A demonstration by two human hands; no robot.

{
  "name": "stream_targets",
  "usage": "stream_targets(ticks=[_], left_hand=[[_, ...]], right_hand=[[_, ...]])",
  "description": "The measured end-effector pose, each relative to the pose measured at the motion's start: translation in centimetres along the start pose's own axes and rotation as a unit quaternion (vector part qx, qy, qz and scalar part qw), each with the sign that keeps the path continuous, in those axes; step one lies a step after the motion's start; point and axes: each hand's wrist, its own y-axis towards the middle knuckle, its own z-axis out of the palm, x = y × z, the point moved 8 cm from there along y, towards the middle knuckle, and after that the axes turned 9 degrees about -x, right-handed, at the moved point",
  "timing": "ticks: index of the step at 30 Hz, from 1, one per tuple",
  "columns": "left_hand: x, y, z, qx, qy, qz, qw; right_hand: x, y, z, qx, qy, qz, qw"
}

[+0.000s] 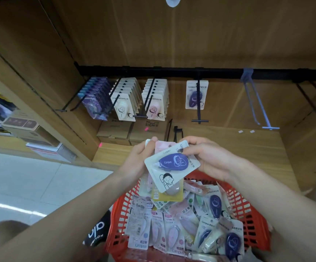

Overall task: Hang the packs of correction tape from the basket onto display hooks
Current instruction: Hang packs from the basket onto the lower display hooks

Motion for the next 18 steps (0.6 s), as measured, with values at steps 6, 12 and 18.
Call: stream_targets(ticks=[6,12,18], left_hand=[[0.1,0.6,0.6,0.023,-0.035,-0.030,0.999],[0.1,0.1,2.6,0.167,-0.061,-0.107,0.978],[0.9,-0.1,3.8,0.209,-0.040,-0.144,0.967]], right_hand=[[0.0,0.7,-0.3,-0.018,0.004,0.013,1.000],[0.1,0.9,-0.9,-0.027,-0.010,0.022,0.999],[-0.2,0.9,-1.6,-0.021,-0.084,0.019,0.996]])
